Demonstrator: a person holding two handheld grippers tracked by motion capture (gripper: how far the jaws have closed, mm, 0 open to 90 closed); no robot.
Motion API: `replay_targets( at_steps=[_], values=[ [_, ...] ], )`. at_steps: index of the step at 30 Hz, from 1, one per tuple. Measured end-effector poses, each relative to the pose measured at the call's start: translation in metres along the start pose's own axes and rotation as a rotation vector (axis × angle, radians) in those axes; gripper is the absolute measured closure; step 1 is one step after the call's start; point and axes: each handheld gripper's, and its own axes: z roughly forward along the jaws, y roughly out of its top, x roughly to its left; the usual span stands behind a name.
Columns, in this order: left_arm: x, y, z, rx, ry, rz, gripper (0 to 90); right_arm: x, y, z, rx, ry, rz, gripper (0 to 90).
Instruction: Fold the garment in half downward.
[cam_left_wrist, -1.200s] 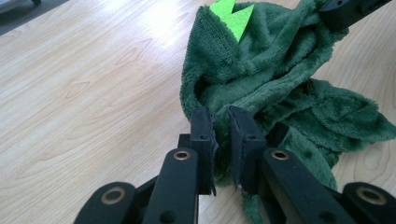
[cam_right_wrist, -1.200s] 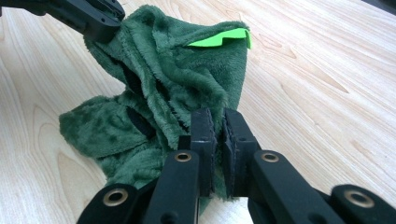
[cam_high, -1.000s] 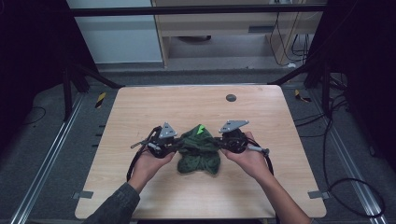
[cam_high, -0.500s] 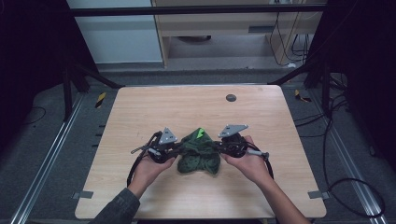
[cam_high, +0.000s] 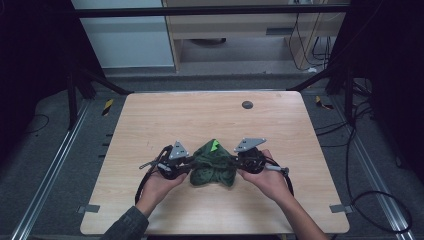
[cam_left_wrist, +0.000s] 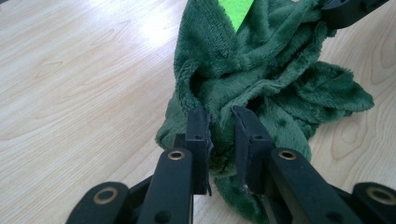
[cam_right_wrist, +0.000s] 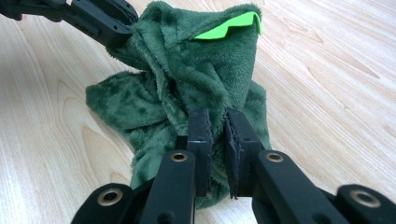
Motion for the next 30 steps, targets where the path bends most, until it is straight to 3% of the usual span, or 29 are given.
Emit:
replay_targets(
  at_steps=[30],
  values=[
    [-0.019,-0.029,0.002,0.005,-0.014,-0.001,73.4,0.019,-0.026,-0.005,0.008,0.026,-0.001,74.9]
  ],
)
